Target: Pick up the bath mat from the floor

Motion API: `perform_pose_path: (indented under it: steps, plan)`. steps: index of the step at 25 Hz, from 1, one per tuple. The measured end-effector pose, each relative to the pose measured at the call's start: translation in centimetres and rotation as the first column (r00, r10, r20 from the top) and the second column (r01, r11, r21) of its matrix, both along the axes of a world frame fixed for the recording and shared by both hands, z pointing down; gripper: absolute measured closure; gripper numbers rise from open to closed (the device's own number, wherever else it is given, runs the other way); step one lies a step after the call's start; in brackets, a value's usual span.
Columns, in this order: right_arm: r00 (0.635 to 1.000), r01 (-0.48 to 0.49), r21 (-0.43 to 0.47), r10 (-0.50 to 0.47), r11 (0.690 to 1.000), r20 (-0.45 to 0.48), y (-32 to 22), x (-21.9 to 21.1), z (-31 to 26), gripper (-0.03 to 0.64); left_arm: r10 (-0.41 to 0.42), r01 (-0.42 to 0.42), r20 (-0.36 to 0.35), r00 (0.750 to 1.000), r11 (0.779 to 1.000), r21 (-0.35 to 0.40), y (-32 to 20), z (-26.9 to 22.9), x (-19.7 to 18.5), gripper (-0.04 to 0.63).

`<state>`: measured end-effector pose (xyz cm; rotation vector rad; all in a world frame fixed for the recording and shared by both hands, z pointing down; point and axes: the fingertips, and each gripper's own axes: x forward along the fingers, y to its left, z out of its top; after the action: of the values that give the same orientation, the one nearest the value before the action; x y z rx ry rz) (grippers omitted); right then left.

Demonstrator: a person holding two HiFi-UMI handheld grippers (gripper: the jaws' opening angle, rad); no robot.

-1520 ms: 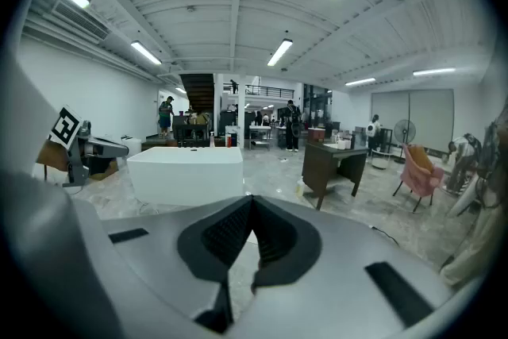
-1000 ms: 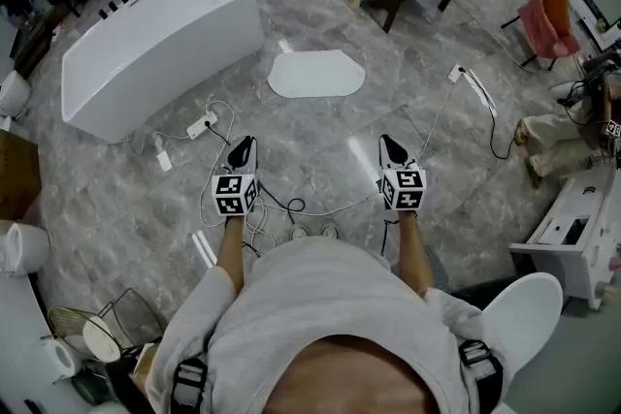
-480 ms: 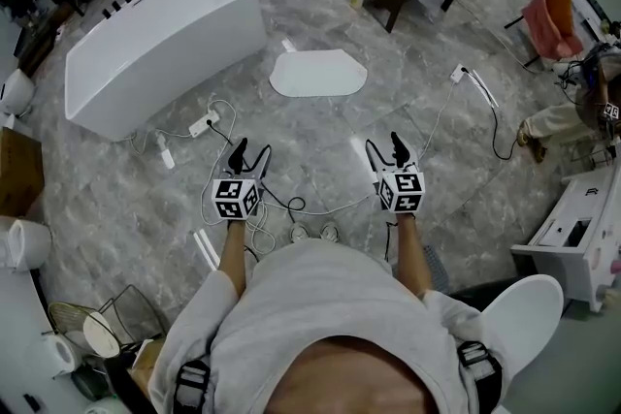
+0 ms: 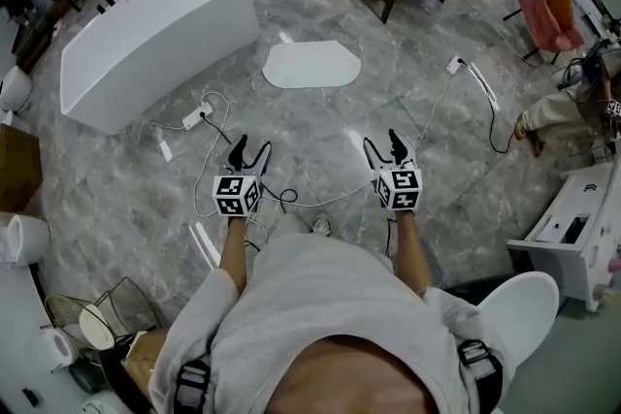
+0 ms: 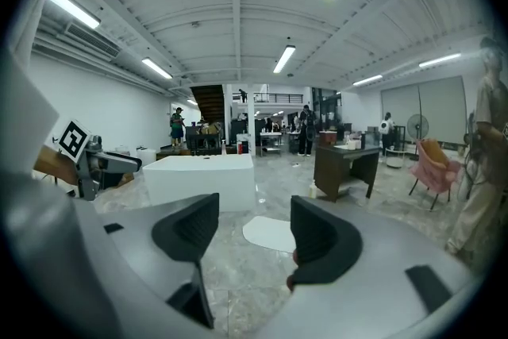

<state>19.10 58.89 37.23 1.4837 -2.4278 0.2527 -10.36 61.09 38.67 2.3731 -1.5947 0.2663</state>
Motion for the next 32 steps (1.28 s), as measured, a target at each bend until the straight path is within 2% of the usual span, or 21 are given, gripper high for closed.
perform_pose_path:
  steps: [8, 14, 18, 24, 32]
  plan:
    - [1.000, 0.016, 0.003, -0.016, 1.000, -0.002, -1.4, 0.9, 0.1, 0.333, -0.019, 0.019, 0.004, 1.000, 1.000, -0.025, -0.7, 0.7, 0.5, 0.324]
    - [1.000, 0.005, -0.003, -0.005, 1.000, -0.005, -3.6, 1.7, 0.7, 0.333, -0.011, 0.011, 0.011, 1.000, 1.000, -0.023, -3.3, 0.8, 1.0, 0.324]
    - [1.000, -0.015, -0.012, 0.014, 1.000, -0.005, -5.8, 1.9, 1.4, 0.333, -0.015, 0.014, -0.010, 1.000, 0.999, -0.030, -5.3, 1.3, 1.0, 0.325]
    - [0.999, -0.044, -0.010, 0.044, 0.999, 0.000, -11.0, 2.0, 1.5, 0.333, -0.013, 0.012, -0.031, 0.999, 0.999, -0.035, -10.6, 2.4, 0.3, 0.325]
    - [0.998, -0.057, -0.033, 0.056, 0.998, -0.033, -19.3, 0.0, 1.4, 0.333, 0.023, -0.026, -0.054, 0.998, 0.998, -0.052, -20.2, 3.0, -0.7, 0.325]
